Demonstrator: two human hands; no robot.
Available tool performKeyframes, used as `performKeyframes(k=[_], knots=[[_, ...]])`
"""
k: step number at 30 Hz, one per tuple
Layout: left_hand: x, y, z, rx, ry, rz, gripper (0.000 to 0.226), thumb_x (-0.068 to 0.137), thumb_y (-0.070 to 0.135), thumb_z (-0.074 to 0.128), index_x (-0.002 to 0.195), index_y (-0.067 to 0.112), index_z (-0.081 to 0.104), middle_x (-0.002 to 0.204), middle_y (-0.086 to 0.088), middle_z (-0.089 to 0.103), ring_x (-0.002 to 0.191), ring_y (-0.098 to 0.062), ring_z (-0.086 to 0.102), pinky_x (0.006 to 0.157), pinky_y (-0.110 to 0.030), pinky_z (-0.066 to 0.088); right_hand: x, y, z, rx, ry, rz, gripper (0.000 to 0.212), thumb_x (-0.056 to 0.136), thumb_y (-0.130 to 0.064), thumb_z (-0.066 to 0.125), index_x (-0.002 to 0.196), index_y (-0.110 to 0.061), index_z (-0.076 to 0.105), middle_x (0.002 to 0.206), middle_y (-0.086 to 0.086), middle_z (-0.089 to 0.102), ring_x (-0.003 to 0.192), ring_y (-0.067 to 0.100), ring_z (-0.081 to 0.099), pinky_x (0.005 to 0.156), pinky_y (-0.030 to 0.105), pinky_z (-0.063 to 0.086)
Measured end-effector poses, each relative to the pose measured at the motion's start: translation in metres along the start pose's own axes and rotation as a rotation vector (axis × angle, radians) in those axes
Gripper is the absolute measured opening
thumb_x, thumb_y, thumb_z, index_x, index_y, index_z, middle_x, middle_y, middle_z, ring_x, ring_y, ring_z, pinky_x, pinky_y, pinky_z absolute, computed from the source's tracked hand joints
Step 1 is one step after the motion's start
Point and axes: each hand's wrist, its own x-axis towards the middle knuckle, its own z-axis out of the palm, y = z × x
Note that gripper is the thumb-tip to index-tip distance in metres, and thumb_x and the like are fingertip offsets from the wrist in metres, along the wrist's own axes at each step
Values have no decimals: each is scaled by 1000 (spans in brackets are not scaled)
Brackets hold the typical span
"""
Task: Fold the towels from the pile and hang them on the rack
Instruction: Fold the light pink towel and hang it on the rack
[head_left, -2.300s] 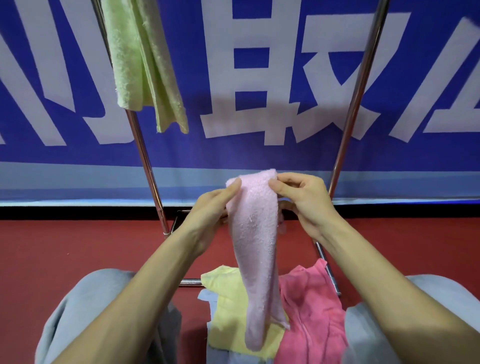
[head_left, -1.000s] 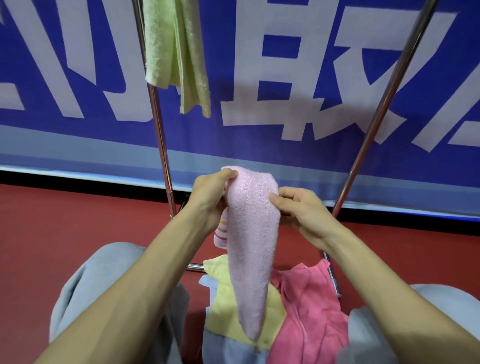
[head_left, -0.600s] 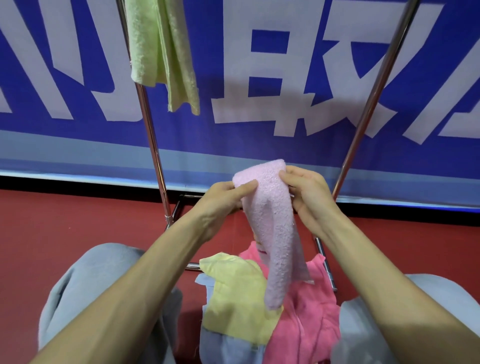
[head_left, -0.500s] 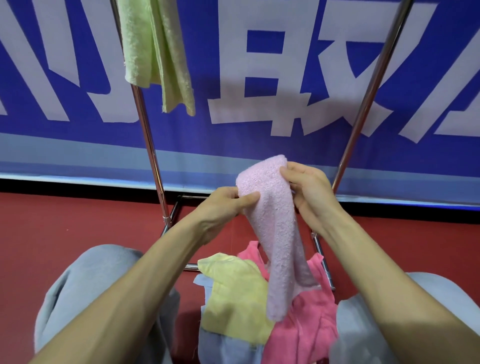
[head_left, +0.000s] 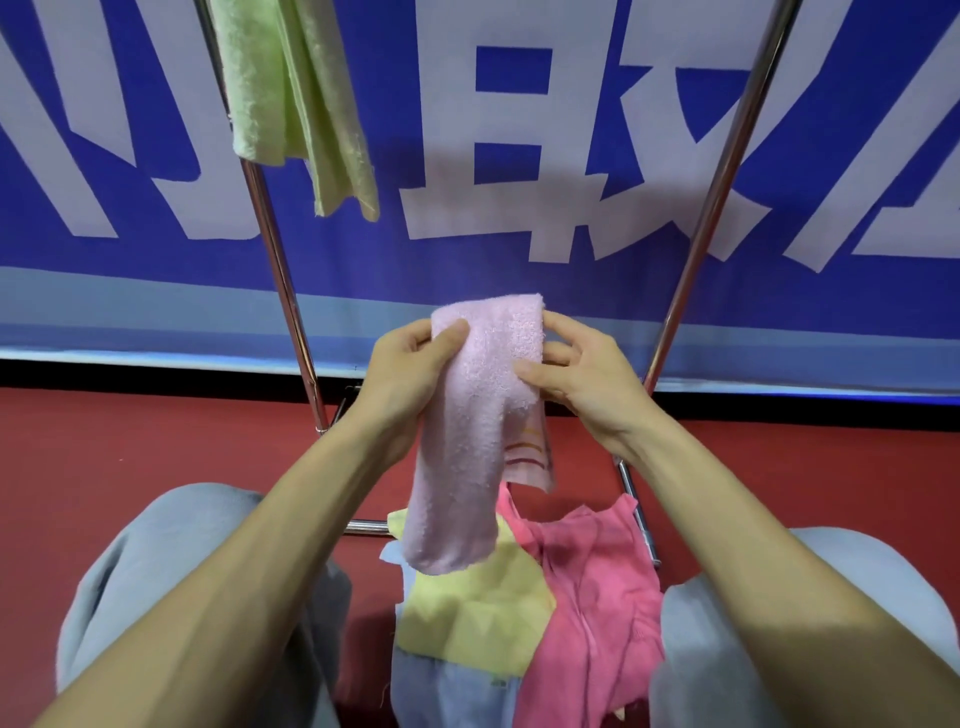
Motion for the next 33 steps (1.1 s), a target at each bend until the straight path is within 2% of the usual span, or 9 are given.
performKeyframes(k=[5, 14, 17, 20, 23, 25, 27, 31, 33], knots=[[2, 0, -8, -1, -46, -45, 19, 91, 18, 61, 98, 3, 71, 91, -11, 74, 78, -18, 69, 69, -25, 56, 3, 6, 2, -61, 61, 19, 25, 81, 3, 68, 106, -2, 68, 96, 12, 73, 85, 17, 70, 77, 24, 55], [6, -2, -12, 84, -12, -40, 24, 91, 26, 61, 100, 6, 71, 100, -12, 73, 85, -18, 66, 77, -30, 51, -1, 6, 3, -89, 13, 52, 10, 88, -11, 64, 93, -5, 70, 86, 6, 73, 77, 13, 67, 73, 23, 53], [5, -2, -11, 116, -63, -33, 24, 92, 25, 60, 98, 4, 70, 96, -11, 73, 83, -18, 65, 75, -28, 50, -2, 3, -2, -178, 73, 47, 22, 89, -20, 65, 82, 0, 67, 71, 9, 66, 60, 14, 61, 56, 23, 51], [2, 2, -7, 217, -145, 15, 24, 94, 22, 56, 95, 2, 69, 84, -5, 69, 75, -14, 60, 70, -26, 46, 0, 5, -12, -322, 235, 3, 31, 87, -28, 67, 64, -8, 62, 54, 3, 60, 41, 10, 48, 39, 20, 40], [-1, 7, -5, 272, -267, 78, 24, 96, 21, 52, 96, 1, 67, 84, -4, 66, 76, -13, 58, 69, -26, 44, 3, 4, -14, -330, 298, -96, 19, 86, -25, 67, 73, -11, 67, 63, 0, 63, 55, 9, 54, 50, 19, 45], [-1, 16, -7, 276, -364, 99, 23, 98, 20, 50, 95, 4, 65, 83, 0, 65, 75, -10, 57, 67, -20, 45, 5, -1, -11, -345, 192, -124, 12, 88, -17, 66, 94, -8, 69, 89, 3, 70, 79, 9, 62, 73, 18, 49], [2, 30, -10, 292, -428, 135, 25, 98, 21, 50, 97, 0, 63, 86, -4, 62, 78, -13, 55, 70, -23, 44, 9, -11, -9, -314, 5, -81, 25, 88, -14, 65, 112, -8, 64, 109, 4, 69, 99, 10, 64, 86, 21, 49], [12, 70, -10, 369, -444, 223, 31, 92, 24, 53, 97, -6, 62, 86, -7, 60, 81, -17, 53, 76, -29, 43, 15, -44, -6, -258, -263, 9, 34, 86, -3, 62, 119, -1, 60, 88, -9, 70, 78, 1, 63, 68, 12, 47], [17, 93, -8, 399, -440, 235, 36, 93, 23, 54, 100, -12, 60, 86, -12, 56, 78, -21, 49, 72, -33, 41, 19, -65, -4, -206, -288, -8, 30, 89, -4, 59, 117, 8, 58, 84, -7, 67, 76, 4, 58, 71, 14, 44]])
